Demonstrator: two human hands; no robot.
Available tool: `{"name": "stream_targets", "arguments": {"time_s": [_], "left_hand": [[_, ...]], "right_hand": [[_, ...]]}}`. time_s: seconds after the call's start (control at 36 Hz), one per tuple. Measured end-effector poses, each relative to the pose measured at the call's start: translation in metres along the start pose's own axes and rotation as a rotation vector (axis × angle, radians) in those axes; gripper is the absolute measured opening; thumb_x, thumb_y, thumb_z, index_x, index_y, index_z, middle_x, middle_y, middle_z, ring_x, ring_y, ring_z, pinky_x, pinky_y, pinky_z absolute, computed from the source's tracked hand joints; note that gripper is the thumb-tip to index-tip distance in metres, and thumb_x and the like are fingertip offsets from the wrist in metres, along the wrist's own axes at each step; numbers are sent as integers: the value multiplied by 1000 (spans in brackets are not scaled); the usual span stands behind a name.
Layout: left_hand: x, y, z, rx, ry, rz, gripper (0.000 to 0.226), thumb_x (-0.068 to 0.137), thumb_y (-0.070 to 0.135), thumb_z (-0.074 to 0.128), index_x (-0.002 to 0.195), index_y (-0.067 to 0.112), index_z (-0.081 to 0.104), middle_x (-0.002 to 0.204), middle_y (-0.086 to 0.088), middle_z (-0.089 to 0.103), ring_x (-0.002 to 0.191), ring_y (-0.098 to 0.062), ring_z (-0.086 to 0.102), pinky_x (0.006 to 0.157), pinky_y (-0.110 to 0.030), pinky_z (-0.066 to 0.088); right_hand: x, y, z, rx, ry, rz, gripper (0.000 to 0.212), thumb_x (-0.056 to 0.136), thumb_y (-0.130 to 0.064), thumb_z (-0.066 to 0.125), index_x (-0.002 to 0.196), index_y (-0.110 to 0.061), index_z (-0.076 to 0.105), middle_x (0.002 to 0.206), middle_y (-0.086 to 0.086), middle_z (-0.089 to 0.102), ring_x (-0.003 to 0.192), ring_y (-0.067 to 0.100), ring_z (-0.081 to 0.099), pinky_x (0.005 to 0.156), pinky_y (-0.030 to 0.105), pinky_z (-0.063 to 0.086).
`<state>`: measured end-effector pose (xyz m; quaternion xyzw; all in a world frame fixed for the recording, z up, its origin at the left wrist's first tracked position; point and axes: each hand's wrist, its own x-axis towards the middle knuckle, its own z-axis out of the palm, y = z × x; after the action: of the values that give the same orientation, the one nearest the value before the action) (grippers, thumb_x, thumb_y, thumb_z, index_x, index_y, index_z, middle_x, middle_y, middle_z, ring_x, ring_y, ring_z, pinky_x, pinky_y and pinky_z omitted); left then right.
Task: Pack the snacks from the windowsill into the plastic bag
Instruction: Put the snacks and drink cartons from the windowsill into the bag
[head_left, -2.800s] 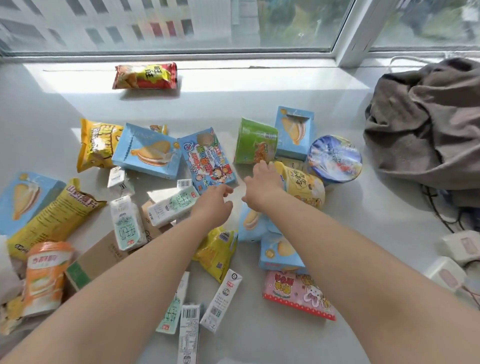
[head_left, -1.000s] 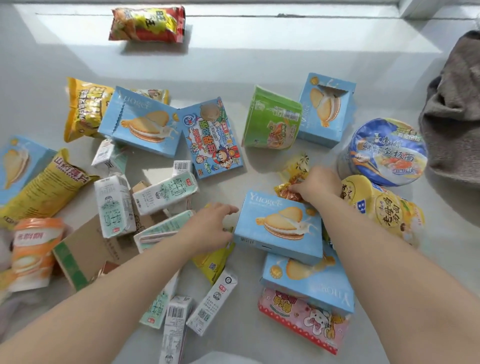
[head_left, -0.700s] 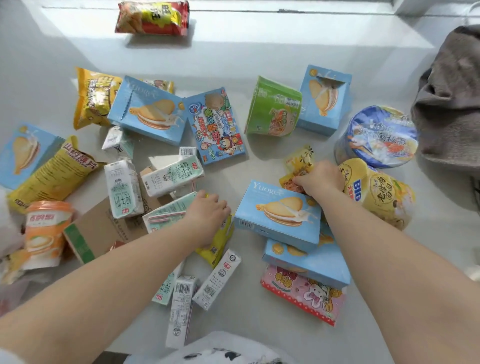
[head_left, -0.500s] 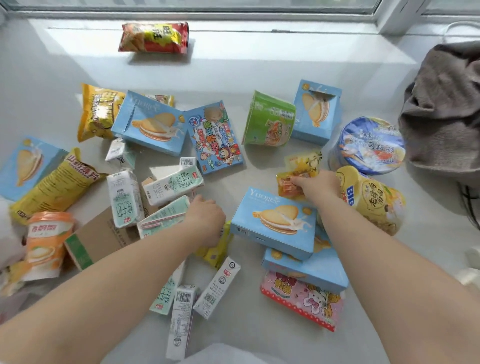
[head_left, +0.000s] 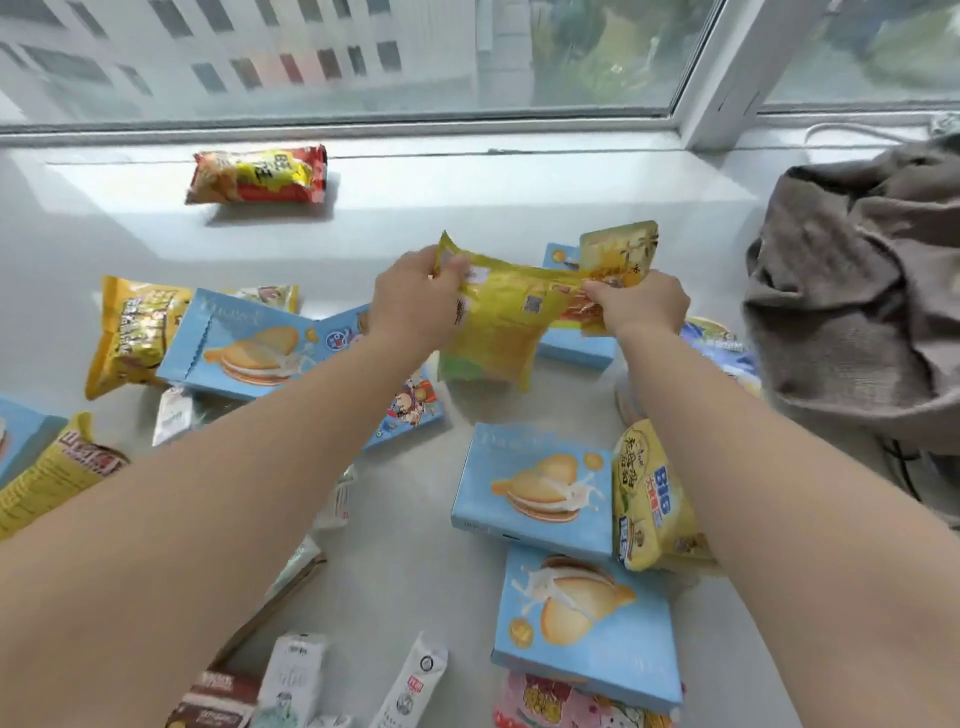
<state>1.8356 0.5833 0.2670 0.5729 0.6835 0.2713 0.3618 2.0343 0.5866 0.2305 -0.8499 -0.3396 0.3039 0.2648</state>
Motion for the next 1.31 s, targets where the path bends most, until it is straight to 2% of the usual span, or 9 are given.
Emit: {"name": "stream_targets", "arguments": {"time_s": [0.25, 0.39, 0.61, 0.72, 0.86, 0.97, 1.08, 1.19, 1.31], "left_hand": [[79, 33, 74, 16, 58, -232, 35, 102, 25, 31, 118, 7, 55, 119, -13, 57, 101, -28, 52, 79, -32, 38], [110, 41, 103, 358, -60, -188, 41, 98, 2, 25, 138, 3, 37, 136, -18, 44, 126, -31, 42, 89, -35, 43], [136, 28, 148, 675, -293, -70, 39, 98, 4, 28, 133, 4, 44, 135, -17, 45, 125, -31, 45, 88, -35, 44], [142, 10, 163, 271, -424, -327, 38, 99, 14, 35, 132, 0, 50, 134, -18, 52, 125, -33, 49, 102, -38, 42], [130, -14, 155, -416, -447, -625, 22, 93, 19, 57, 106, 3, 65, 78, -13, 64, 66, -26, 64, 65, -40, 57], [117, -21, 141, -592, -446, -658, 21, 95, 23, 54, 102, 7, 67, 90, -15, 67, 76, -28, 67, 72, -45, 57], [108, -13, 122, -733, -371, -620, 23, 94, 25, 54, 106, 10, 66, 96, -15, 67, 79, -31, 67, 65, -45, 59], [91, 5, 97, -827, -315, -513, 26, 92, 28, 56, 106, 8, 67, 100, -15, 65, 92, -30, 63, 82, -45, 54], [64, 17, 67, -906, -290, -454, 26, 95, 30, 52, 94, 12, 70, 94, -11, 69, 89, -28, 64, 75, -38, 56]], "right_hand": [[95, 17, 13, 263, -312, 253, 98, 25, -56, 91, 104, -4, 66, 105, 9, 70, 92, 25, 68, 88, 39, 55], [93, 9, 9, 248, -410, 306, 30, 72, -32, 80, 72, -15, 56, 82, 4, 64, 64, 13, 56, 52, 26, 36], [125, 42, 38, 188, -375, 405, 26, 72, -26, 76, 75, -10, 56, 84, 10, 68, 86, 26, 66, 86, 36, 52], [153, 70, 59, 155, -368, 344, 29, 58, -27, 64, 81, -9, 64, 94, 14, 70, 89, 31, 68, 83, 45, 57], [122, 51, 43, 291, -496, 360, 13, 70, -19, 73, 69, -12, 62, 52, 2, 62, 51, 16, 60, 58, 29, 56], [109, 43, 35, 409, -587, 295, 17, 79, -15, 73, 92, -4, 69, 79, 12, 71, 63, 21, 66, 58, 29, 56], [94, 30, 16, 531, -608, 170, 6, 80, -7, 71, 78, -5, 66, 50, -1, 64, 37, 7, 56, 38, 15, 42], [69, 8, -5, 570, -601, 35, 33, 72, -12, 78, 103, -4, 70, 95, 14, 73, 79, 27, 71, 67, 38, 58], [29, -10, -25, 487, -560, -111, 28, 66, -17, 82, 92, -16, 73, 92, 7, 74, 84, 26, 71, 73, 42, 60]]}}
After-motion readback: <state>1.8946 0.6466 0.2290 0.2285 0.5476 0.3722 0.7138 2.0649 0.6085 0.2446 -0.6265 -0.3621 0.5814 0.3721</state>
